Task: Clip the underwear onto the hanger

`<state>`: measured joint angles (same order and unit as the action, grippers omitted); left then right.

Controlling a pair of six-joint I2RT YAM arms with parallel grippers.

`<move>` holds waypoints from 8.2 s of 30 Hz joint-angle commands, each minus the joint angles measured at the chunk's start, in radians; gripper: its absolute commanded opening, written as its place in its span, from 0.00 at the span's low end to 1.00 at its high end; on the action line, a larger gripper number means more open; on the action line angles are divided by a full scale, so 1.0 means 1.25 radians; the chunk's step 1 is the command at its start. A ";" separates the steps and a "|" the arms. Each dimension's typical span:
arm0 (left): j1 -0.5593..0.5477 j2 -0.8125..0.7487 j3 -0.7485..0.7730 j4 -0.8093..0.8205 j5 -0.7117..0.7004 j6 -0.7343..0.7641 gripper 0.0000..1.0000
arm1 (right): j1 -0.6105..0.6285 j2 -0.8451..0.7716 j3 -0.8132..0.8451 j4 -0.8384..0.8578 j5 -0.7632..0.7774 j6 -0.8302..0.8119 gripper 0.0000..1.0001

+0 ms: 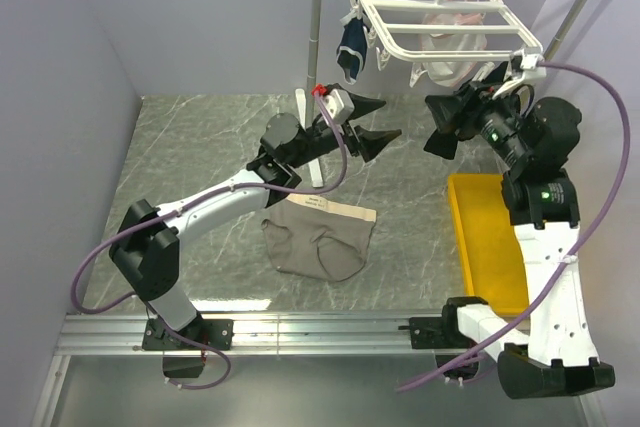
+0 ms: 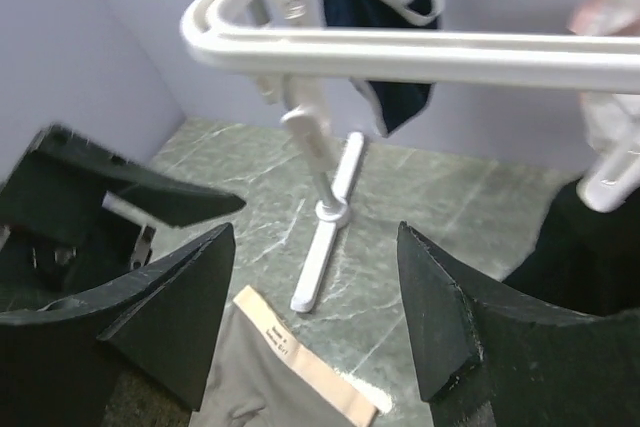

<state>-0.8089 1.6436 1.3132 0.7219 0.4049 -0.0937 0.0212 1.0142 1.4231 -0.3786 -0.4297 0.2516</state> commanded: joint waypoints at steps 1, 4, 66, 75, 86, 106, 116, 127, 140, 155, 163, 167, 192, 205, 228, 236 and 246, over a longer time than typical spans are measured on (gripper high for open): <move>0.004 -0.036 0.047 0.073 0.015 -0.078 0.73 | -0.003 -0.042 -0.082 0.222 -0.095 -0.035 0.73; 0.003 -0.037 0.055 0.043 0.048 -0.092 0.71 | -0.003 -0.020 -0.089 0.281 -0.130 -0.071 0.74; 0.032 0.214 0.400 -0.072 -0.038 -0.019 0.16 | 0.048 0.118 0.040 0.255 -0.148 -0.144 0.58; 0.052 0.222 0.433 -0.105 0.140 -0.089 0.09 | 0.049 0.142 0.074 0.242 -0.174 -0.155 0.60; 0.056 0.242 0.485 -0.137 0.185 -0.123 0.12 | 0.049 0.177 0.114 0.211 -0.196 -0.150 0.34; 0.045 0.229 0.492 -0.214 0.042 -0.029 0.46 | 0.070 0.184 0.130 0.157 -0.136 -0.162 0.00; 0.029 0.245 0.514 -0.223 0.054 -0.021 0.06 | 0.089 0.190 0.150 0.105 -0.074 -0.153 0.02; 0.030 0.239 0.503 -0.217 0.049 -0.026 0.00 | 0.065 0.170 0.210 0.000 0.013 -0.047 0.70; 0.038 0.239 0.494 -0.193 0.104 -0.069 0.00 | -0.003 0.186 0.133 0.092 -0.127 0.126 0.66; 0.040 0.251 0.504 -0.190 0.123 -0.082 0.00 | -0.001 0.196 0.105 0.162 -0.168 0.131 0.73; 0.038 0.261 0.512 -0.208 0.119 -0.072 0.00 | 0.016 0.211 0.116 0.178 -0.140 0.133 0.58; 0.037 0.261 0.513 -0.217 0.114 -0.065 0.04 | 0.017 0.213 0.116 0.180 -0.135 0.130 0.32; 0.158 0.092 0.297 -0.451 0.380 0.065 0.67 | 0.015 0.205 0.116 0.153 -0.150 0.076 0.00; 0.106 0.078 0.023 -0.780 0.269 0.504 0.81 | 0.016 0.218 0.129 0.136 -0.157 0.070 0.00; 0.004 0.350 0.140 -0.774 -0.052 0.491 0.89 | 0.016 0.216 0.111 0.136 -0.159 0.072 0.00; -0.016 0.382 0.124 -0.774 -0.072 0.485 0.76 | 0.016 0.213 0.111 0.132 -0.157 0.065 0.00; -0.040 0.393 0.070 -0.810 -0.157 0.529 0.19 | 0.016 0.204 0.100 0.134 -0.158 0.059 0.00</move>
<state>-0.8600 2.1029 1.4509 -0.2436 0.2874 0.5388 0.0414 1.2854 1.5463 -0.2195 -0.6220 0.3386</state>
